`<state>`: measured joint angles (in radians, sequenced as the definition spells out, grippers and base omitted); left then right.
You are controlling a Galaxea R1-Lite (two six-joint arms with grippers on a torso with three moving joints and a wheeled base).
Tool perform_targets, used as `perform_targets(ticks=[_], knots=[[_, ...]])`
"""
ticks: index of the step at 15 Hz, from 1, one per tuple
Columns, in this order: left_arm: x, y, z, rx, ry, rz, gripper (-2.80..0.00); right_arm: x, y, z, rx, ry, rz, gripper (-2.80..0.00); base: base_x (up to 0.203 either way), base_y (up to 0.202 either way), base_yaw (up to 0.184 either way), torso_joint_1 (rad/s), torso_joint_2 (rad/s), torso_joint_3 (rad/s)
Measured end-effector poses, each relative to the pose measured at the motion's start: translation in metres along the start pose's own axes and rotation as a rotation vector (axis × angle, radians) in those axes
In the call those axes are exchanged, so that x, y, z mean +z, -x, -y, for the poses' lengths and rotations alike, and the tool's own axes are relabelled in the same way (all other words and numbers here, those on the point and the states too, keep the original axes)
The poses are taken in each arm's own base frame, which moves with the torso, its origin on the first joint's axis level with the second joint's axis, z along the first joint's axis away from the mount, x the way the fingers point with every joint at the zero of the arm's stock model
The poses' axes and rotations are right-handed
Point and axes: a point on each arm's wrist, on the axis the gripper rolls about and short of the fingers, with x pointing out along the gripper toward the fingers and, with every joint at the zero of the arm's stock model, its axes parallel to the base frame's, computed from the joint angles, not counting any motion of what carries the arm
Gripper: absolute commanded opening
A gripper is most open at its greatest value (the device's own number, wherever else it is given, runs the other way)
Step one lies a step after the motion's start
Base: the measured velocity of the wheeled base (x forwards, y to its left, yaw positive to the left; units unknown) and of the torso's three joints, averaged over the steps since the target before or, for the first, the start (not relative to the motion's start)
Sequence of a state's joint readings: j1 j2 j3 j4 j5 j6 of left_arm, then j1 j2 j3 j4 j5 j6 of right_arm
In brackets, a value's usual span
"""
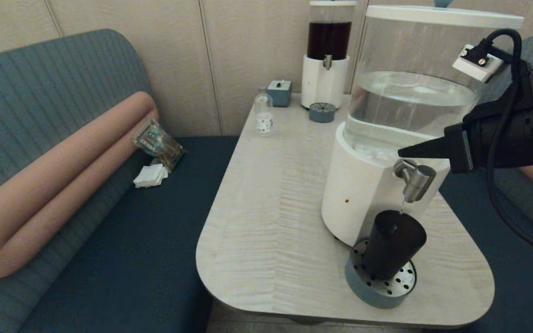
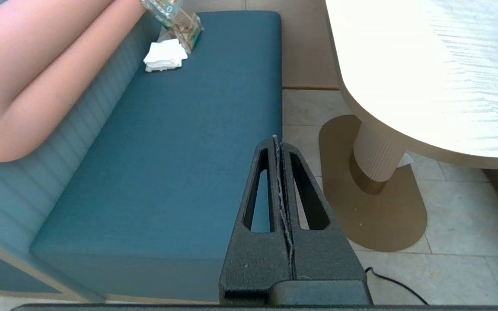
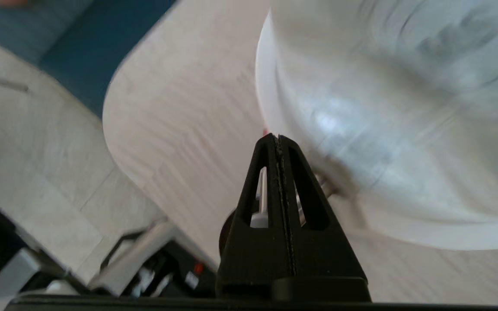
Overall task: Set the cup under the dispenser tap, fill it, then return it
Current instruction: Turn on the faucet, then turn off the faucet
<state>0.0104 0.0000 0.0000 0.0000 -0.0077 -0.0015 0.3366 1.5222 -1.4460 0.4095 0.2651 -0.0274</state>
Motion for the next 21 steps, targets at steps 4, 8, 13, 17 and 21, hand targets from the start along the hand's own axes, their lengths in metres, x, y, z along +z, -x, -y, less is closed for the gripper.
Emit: perform_targets(ticks=[4, 8, 13, 17, 21], knots=[[0.000, 0.000, 0.000, 0.000, 0.000, 0.000, -2.80, 0.007, 0.020, 0.001, -0.027, 0.022, 0.107, -2.80, 0.000, 0.000, 0.000, 0.000, 0.00, 0.000], [0.000, 0.000, 0.000, 0.000, 0.000, 0.000, -2.80, -0.001, 0.048, -0.002, -0.054, 0.027, 0.153, -2.80, 0.000, 0.000, 0.000, 0.000, 0.00, 0.000], [0.000, 0.000, 0.000, 0.000, 0.000, 0.000, -2.80, -0.033, 0.093, -0.016, -0.070, 0.018, 0.166, -2.80, 0.000, 0.000, 0.000, 0.000, 0.00, 0.000], [0.000, 0.000, 0.000, 0.000, 0.000, 0.000, -2.80, -0.068, 0.130, -0.019, -0.165, -0.006, 0.201, -2.80, 0.000, 0.000, 0.000, 0.000, 0.00, 0.000], [0.000, 0.000, 0.000, 0.000, 0.000, 0.000, -2.80, -0.105, 0.157, -0.024, -0.277, -0.044, 0.241, -2.80, 0.000, 0.000, 0.000, 0.000, 0.00, 0.000]])
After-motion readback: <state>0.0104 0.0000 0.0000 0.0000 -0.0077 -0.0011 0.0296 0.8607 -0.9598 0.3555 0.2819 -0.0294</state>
